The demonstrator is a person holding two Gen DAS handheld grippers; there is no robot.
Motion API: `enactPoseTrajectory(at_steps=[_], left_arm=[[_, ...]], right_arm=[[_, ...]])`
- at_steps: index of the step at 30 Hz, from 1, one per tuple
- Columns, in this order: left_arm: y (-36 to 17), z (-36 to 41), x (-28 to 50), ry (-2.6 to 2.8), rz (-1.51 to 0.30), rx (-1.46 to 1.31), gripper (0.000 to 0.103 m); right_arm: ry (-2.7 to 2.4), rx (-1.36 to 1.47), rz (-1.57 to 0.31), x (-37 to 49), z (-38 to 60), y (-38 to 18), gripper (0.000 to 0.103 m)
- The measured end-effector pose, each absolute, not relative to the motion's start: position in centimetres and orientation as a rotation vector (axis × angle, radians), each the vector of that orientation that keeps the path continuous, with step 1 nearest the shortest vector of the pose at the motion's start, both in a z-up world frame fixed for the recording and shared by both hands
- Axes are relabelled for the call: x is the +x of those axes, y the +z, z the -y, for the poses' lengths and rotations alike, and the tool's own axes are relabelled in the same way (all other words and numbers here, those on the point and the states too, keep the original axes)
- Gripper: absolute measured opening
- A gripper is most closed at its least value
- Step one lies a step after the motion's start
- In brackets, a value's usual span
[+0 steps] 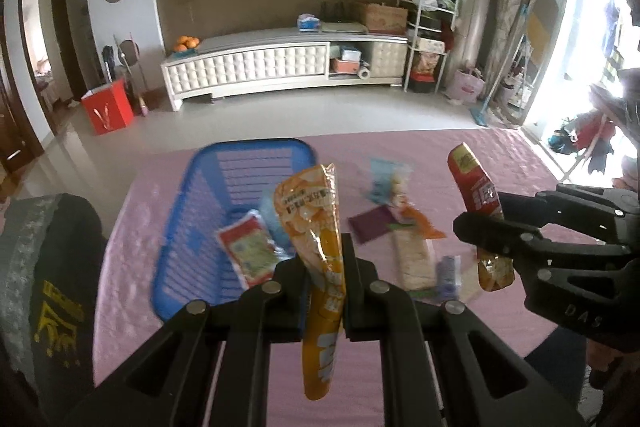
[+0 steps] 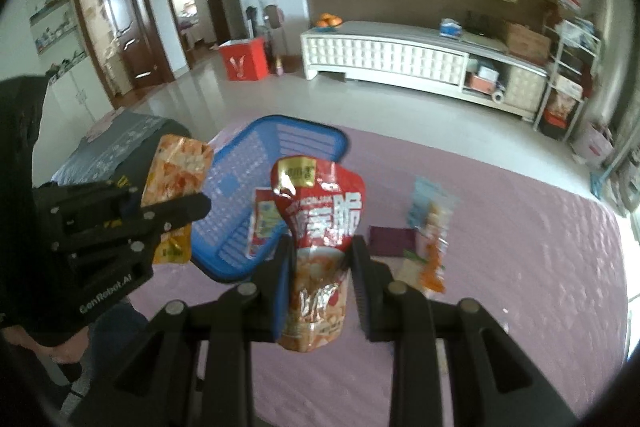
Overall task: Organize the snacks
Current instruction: 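Carry orange-yellow bag in left tool while right tool carries red pouch to basket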
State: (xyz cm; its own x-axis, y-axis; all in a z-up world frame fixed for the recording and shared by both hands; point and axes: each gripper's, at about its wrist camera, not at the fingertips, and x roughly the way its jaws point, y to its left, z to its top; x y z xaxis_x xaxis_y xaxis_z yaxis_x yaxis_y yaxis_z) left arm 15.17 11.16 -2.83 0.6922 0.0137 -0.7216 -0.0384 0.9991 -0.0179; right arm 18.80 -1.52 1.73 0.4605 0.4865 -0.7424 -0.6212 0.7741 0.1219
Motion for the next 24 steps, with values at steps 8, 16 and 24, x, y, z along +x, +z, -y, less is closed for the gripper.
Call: enactPoseTrajectory(at_steps=[8, 16, 24], left_arm=[[-4.7, -17.0, 16.6, 0.067, -0.870, -0.007, 0.011], [-8.2, -22.3, 19.1, 0.013, -0.945, -0.048, 0.011], [-11.5, -22.8, 20.5, -0.112, -0.998, 0.030, 0.011]], right_arm=[[0.751, -0.213, -0.890, 19.7, -4.3, 0.0, 0.033], [0.729, -0.164, -1.028, 22.2, -8.6, -3.0, 0.033], [0.708, -0.148, -1.145, 22.6, -10.8, -6.7, 0.033]])
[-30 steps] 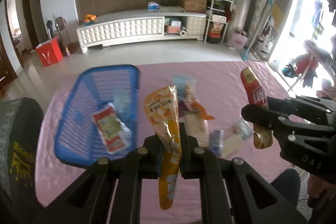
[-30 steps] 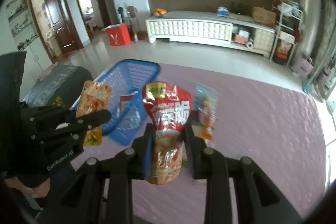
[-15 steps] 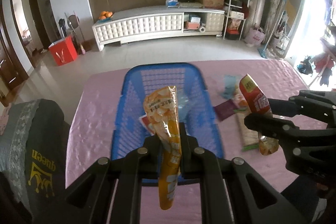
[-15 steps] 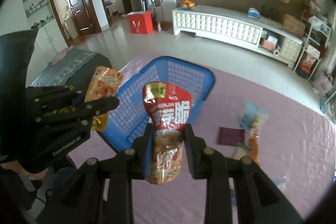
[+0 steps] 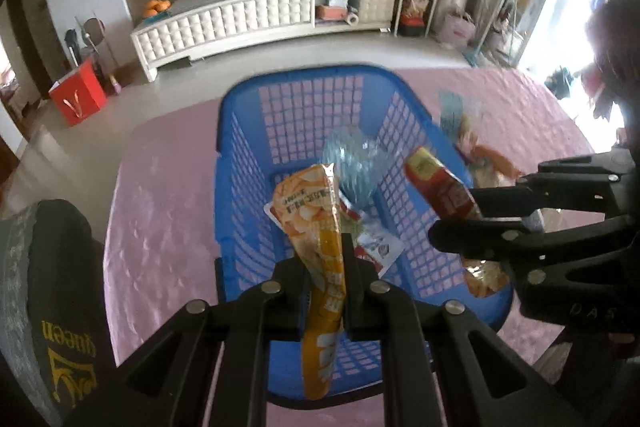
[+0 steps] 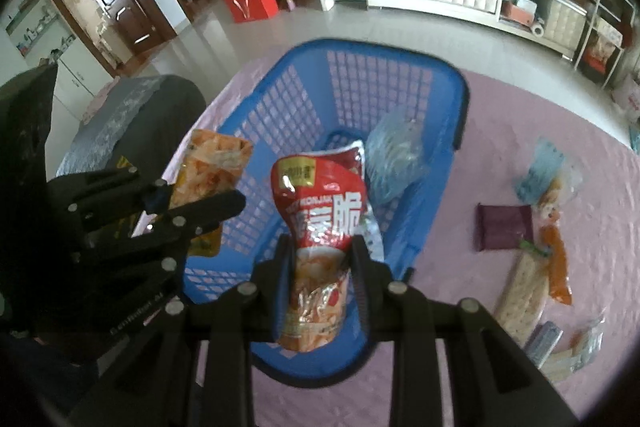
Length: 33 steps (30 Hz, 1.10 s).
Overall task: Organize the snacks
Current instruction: 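Carry orange-yellow bag in left tool while right tool carries red pouch to basket, then open both tools to drop orange-yellow bag and red pouch into the basket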
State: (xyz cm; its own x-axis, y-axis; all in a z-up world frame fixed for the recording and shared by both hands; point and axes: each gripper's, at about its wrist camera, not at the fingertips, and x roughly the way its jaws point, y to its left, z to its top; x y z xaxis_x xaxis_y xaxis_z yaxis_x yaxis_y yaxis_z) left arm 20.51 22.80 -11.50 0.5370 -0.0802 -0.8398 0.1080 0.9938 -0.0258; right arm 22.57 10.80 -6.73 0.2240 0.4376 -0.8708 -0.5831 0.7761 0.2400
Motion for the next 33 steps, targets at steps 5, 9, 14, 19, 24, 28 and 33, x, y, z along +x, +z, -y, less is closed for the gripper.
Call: enactPoseTrajectory(at_steps=[5, 9, 14, 19, 24, 28, 33], left_arm=[[-13.3, -22.9, 20.2, -0.114, -1.044, 0.013, 0.011], [-14.5, -23.0, 20.1, -0.119, -1.087, 0.012, 0.010], [-14.2, -22.1, 19.8, -0.098, -1.102, 0.015, 0.011], [-13.9, -21.2, 19.3, -0.110, -1.110, 0.002, 0.012], [-13.5, -21.2, 19.1, -0.114, -1.093, -0.006, 0.037], [-12.0, -21.1, 17.8, -0.107, -1.040, 0.022, 0.045], [-10.5, -21.1, 16.3, -0.081, -1.015, 0.022, 0.061]], right_arm=[[0.667, -0.271, -1.176, 21.7, -11.9, -8.6, 0.033], [0.692, -0.315, -1.169, 21.3, -12.0, -8.4, 0.033], [0.703, -0.367, -1.158, 21.4, -11.8, -8.7, 0.032], [0.671, -0.392, -1.168, 22.7, -11.5, -8.7, 0.032], [0.712, -0.385, -1.231, 23.2, -11.5, -8.4, 0.039], [0.717, -0.416, -1.219, 22.5, -11.4, -7.4, 0.055], [0.690, -0.419, -1.164, 21.0, -10.4, -5.4, 0.072]])
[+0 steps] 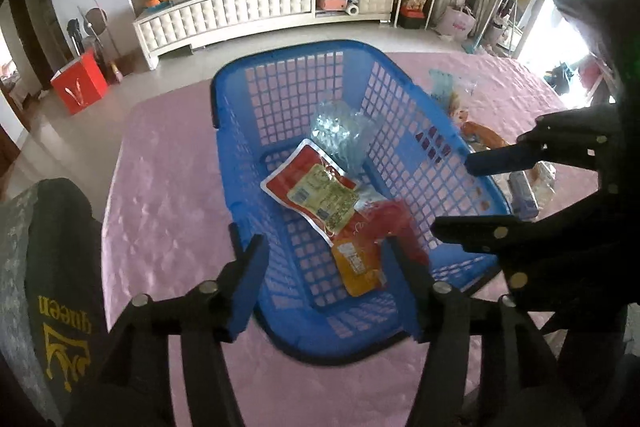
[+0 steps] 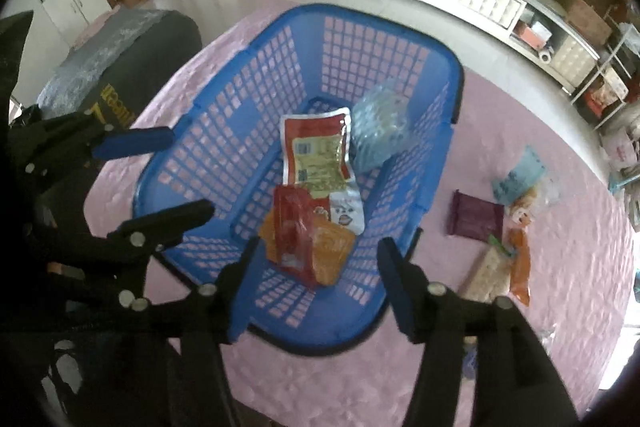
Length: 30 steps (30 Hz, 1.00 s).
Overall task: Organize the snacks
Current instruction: 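Open both tools to drop orange-yellow bag and red pouch into the basket, then move right tool to striped clear bag while left tool approaches blue Doublemint box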
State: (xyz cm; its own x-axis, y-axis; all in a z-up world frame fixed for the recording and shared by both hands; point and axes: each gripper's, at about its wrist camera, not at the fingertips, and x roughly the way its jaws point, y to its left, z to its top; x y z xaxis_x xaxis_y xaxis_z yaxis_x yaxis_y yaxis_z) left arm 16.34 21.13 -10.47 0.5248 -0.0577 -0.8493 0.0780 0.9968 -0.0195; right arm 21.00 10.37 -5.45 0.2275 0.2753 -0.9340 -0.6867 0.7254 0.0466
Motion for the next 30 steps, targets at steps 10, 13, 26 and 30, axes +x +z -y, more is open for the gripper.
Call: enactPoseTrajectory(at_steps=[10, 13, 26, 30], left_arm=[[-7.4, -17.1, 14.1, -0.073, -0.947, 0.059, 0.072], [-6.9, -14.9, 14.0, -0.095, -0.932, 0.082, 0.073], [-7.4, -5.9, 15.2, -0.232, -0.938, 0.074, 0.077], [-8.7, -2.8, 15.8, -0.275, -0.968, 0.108, 0.077]], right_arm=[[0.601, -0.300, -1.014, 17.8, -4.4, -1.1, 0.088], [0.576, -0.282, -0.995, 17.4, -2.4, -0.5, 0.088], [0.371, -0.124, -1.000, 16.2, 8.8, -1.2, 0.088], [0.301, -0.106, -1.007, 16.0, 11.6, -2.3, 0.088]])
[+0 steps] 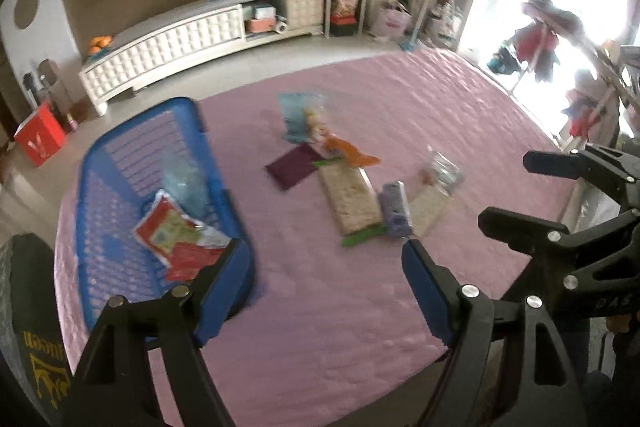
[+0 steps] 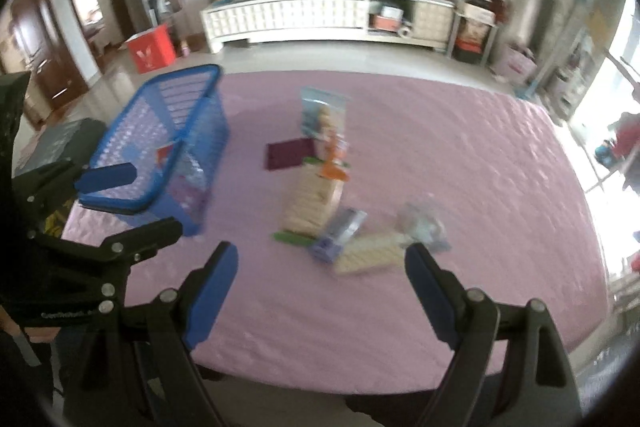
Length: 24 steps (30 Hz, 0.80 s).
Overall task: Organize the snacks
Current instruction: 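Move right tool to striped clear bag while left tool approaches blue Doublemint box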
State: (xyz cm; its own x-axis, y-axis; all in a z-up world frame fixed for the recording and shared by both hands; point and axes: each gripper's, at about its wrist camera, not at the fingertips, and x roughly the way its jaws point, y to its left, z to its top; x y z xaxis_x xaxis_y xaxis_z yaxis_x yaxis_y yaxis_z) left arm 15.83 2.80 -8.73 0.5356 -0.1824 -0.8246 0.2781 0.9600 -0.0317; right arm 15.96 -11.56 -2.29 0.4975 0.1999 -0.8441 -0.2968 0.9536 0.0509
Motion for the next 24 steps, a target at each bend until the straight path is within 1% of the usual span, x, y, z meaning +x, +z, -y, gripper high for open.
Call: enactPoseTrajectory(at_steps=[5, 11, 20, 24], left_arm=[[-10.3, 0.9, 16.5, -0.303, -1.007, 0.172, 0.077], [-12.4, 3.9, 17.5, -0.319, -1.052, 0.209, 0.077], [-15.9, 6.1, 19.7, -0.320, -1.130, 0.228, 0.077], [-17.6, 6.6, 21.3, -0.314, -1.160, 0.187, 0.077]], right_arm=[[0.226, -0.076, -1.005, 15.7, 15.0, -3.8, 0.088], [0.209, -0.036, -1.049, 16.5, 17.9, -5.9, 0.088], [0.194, -0.014, -1.105, 18.4, 20.3, -9.7, 0.088], [0.210, -0.034, -1.130, 19.7, 20.7, -10.8, 0.088]])
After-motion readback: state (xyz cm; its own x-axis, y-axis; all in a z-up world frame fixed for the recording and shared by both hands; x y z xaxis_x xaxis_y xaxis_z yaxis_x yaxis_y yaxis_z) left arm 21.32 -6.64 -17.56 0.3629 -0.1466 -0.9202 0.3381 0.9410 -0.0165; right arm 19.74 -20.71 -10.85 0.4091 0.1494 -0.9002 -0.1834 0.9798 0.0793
